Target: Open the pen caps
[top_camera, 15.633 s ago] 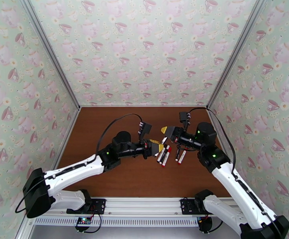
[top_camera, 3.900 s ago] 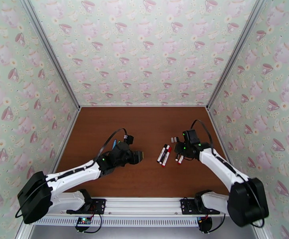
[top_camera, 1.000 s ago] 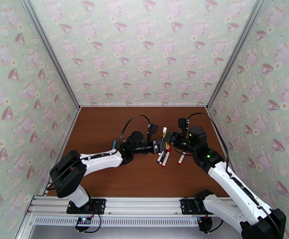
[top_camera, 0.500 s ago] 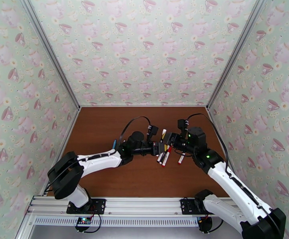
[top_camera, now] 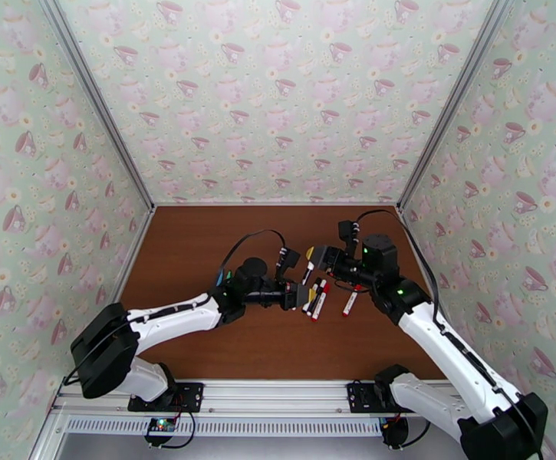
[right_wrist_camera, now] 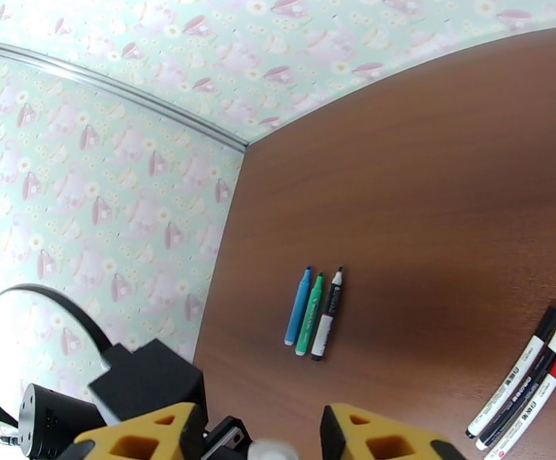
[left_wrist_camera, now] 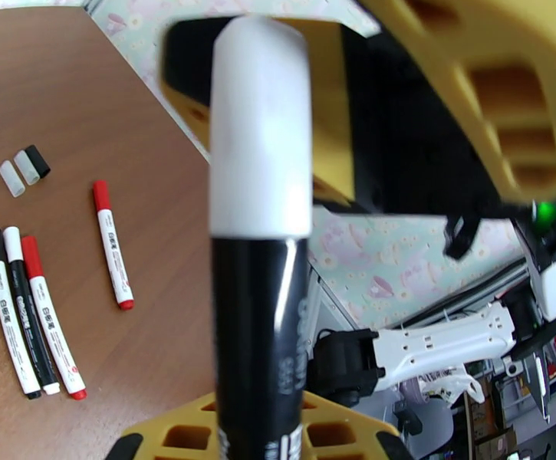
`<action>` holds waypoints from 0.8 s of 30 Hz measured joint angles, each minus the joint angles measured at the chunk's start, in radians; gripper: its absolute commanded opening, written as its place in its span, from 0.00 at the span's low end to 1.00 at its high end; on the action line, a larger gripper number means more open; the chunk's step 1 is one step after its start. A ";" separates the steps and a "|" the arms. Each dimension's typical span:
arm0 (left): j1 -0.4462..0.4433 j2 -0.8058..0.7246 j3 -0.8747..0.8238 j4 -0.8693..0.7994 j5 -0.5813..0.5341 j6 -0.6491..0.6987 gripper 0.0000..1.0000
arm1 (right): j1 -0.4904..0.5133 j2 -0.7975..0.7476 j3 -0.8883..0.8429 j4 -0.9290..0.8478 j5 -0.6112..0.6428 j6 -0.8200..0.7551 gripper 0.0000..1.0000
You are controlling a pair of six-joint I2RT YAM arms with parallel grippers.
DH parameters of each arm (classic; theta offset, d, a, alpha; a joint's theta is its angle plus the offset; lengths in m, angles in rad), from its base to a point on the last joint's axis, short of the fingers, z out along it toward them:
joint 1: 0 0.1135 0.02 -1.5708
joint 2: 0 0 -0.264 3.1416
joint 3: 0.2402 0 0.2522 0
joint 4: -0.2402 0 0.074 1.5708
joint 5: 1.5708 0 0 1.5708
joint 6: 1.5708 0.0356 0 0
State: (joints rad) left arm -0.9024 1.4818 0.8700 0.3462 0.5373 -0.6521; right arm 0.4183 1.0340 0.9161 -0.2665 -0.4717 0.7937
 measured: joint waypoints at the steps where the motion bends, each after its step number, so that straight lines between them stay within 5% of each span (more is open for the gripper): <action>1: 0.000 -0.002 0.000 -0.005 0.002 0.004 0.03 | 0.000 0.006 0.003 0.000 -0.008 -0.001 0.44; 9: -0.003 -0.003 0.000 -0.023 0.011 0.018 0.03 | -0.001 0.036 0.008 0.003 -0.074 -0.005 0.32; 24: -0.003 -0.003 0.000 -0.029 0.013 0.024 0.03 | -0.006 0.044 0.008 -0.029 -0.095 -0.030 0.32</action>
State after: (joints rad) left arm -0.9051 1.4788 0.8703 0.3172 0.5503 -0.6277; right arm 0.4126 1.0782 0.9237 -0.2951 -0.5667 0.7635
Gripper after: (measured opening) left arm 0.189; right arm 0.317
